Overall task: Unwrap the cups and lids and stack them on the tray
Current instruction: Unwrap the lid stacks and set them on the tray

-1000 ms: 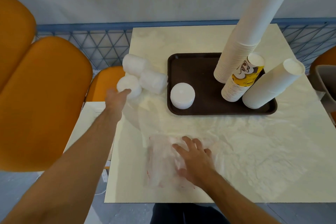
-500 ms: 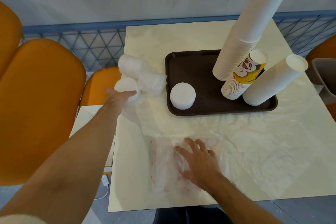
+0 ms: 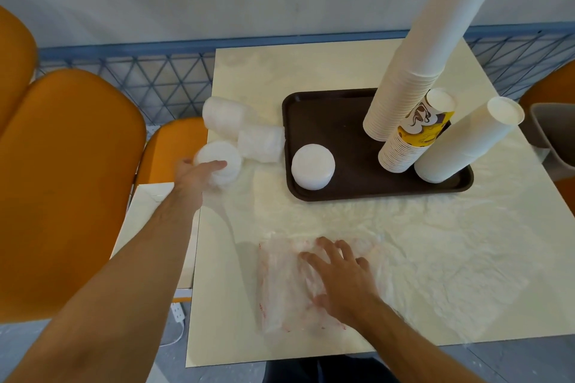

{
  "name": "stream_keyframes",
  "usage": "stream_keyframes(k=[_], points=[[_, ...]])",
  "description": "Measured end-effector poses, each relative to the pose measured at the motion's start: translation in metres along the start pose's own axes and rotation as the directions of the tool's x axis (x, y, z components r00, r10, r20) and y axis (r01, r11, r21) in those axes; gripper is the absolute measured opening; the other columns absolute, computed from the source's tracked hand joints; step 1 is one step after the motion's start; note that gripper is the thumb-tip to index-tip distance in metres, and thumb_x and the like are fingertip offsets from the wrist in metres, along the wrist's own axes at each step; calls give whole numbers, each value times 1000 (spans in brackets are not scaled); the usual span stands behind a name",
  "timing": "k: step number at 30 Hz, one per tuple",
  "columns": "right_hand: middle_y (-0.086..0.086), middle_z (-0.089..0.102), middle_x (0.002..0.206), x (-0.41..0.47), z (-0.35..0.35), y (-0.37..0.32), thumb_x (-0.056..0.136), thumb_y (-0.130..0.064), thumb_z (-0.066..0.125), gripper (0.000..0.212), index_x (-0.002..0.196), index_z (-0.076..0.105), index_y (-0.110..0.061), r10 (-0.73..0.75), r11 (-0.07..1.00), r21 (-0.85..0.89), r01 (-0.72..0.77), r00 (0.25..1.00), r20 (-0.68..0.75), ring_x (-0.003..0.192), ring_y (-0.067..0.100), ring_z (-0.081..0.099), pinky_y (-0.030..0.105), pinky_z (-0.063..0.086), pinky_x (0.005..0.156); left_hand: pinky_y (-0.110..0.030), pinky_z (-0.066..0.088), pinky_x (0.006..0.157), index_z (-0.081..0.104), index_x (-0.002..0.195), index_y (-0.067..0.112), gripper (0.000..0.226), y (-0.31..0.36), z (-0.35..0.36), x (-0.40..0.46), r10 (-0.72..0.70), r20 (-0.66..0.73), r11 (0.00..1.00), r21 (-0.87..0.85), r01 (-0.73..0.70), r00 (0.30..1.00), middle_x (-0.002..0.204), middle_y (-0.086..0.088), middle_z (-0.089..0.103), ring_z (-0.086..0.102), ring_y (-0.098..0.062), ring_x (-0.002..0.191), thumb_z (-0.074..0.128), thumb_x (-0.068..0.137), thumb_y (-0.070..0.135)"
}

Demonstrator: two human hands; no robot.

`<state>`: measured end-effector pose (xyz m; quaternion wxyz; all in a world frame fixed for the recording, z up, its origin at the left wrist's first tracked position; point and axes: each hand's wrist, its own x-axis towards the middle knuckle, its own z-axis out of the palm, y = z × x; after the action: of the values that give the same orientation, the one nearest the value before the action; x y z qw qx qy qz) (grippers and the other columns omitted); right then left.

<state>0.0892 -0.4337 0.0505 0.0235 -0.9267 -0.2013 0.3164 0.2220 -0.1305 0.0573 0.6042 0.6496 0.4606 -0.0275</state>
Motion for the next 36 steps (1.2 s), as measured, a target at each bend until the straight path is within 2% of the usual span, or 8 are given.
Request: stream_keyframes(k=[8,11,15,19,23,27,34,36], points=[[-4,1,167,-5,-30,-8,93,-56,62,77,155,18,-41,6,997,75,-7,1000,11,153,32,10,53,27,120,-42,55,89,47,137,23,69,-7,-11,-51,97,153,953,-298,-48,983,131,-2,56,54,-31,119,80,77,11],[-11,32,157,-9,-66,-21,93,-56,62,62,148,36,-39,6,915,403,33,995,-96,140,17,38,39,40,115,-43,55,92,45,137,27,70,-3,-12,-93,171,243,903,-426,-54,955,129,0,57,56,-27,117,77,78,5],[-16,66,114,-13,-114,-46,89,-52,70,40,125,61,-37,23,387,921,51,998,-65,102,10,67,35,57,95,-34,60,82,50,134,26,75,10,-7,-151,287,287,842,-531,-98,914,126,-2,63,62,-25,114,78,66,7],[-4,71,114,-13,-137,-61,84,-49,71,47,124,67,-25,-42,-44,991,128,991,-130,100,15,69,34,56,88,-31,60,76,50,120,36,72,21,-1,-188,374,298,795,-591,-139,878,121,0,61,62,-25,112,80,60,10],[4,70,124,-18,-150,-68,89,-39,74,47,130,63,-19,-23,-259,940,222,971,-236,114,21,67,31,54,86,-34,59,77,53,121,45,81,26,0,-199,478,306,770,-597,-225,824,125,7,59,61,-21,114,89,55,17],[2,64,127,-17,-159,-60,70,-41,89,71,132,57,-29,165,-165,918,360,928,-334,114,27,67,33,59,80,-30,59,74,57,116,51,75,34,-6,-203,547,311,800,-467,-376,777,114,19,62,61,-18,112,96,55,29],[10,66,125,-24,-177,-29,68,-31,85,68,131,61,-20,-45,-120,918,378,922,-386,116,33,66,54,57,93,-45,59,88,57,104,58,44,53,-2,-210,562,351,812,-408,-418,749,112,16,64,62,-22,112,78,66,67],[12,66,124,-25,-180,-20,64,-27,86,76,132,55,-13,-76,-129,926,354,928,-365,116,34,65,54,57,93,-49,55,93,57,114,46,66,58,4,-215,507,310,836,-404,-371,804,122,5,64,62,-23,113,67,59,82]])
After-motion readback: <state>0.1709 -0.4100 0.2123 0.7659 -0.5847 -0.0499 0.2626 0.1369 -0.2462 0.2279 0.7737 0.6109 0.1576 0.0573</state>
